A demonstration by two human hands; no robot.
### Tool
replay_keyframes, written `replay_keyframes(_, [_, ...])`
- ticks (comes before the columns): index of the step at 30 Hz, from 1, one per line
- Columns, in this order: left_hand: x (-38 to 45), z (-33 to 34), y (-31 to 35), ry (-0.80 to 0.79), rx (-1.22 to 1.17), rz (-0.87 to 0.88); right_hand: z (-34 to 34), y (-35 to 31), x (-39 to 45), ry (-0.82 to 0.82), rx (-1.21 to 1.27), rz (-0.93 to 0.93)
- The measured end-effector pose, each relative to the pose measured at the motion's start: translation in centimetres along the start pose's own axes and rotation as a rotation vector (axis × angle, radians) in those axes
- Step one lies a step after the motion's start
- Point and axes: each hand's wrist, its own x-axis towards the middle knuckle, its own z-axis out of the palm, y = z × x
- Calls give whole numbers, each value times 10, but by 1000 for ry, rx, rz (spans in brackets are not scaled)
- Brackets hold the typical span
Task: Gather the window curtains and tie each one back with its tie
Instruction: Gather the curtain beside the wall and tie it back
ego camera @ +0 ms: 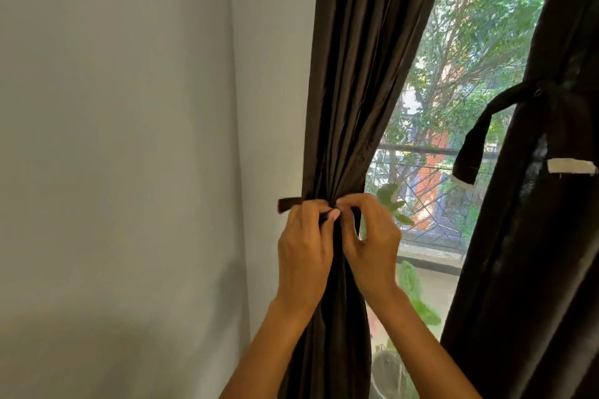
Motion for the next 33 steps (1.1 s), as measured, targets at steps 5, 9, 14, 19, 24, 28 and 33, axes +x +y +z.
replay_keyframes(5, [2, 7, -7, -50, -225, -135, 3, 9, 1, -23, 174, 157])
replay_keyframes(9, [2, 5, -12, -37, -298, -135, -2, 15, -1, -145, 149, 20])
replay_keyframes(14, [1, 9, -17, -33, -357, -165, -2, 16, -4, -97, 80, -14])
replay_keyframes(19, [-3, 11, -21, -14, -265, -148, 4, 12, -12, 21, 137, 96])
replay_keyframes(24, [10, 4, -33, -189, -381, -328, 9, 10, -12, 28, 225, 222])
replay_keyframes(28, [20, -3, -36, -282, -583, -347, 11, 9, -11, 21, 236, 229])
replay_keyframes(33, [-4, 12, -14, 12, -445, -296, 14, 8, -13, 71, 209, 296])
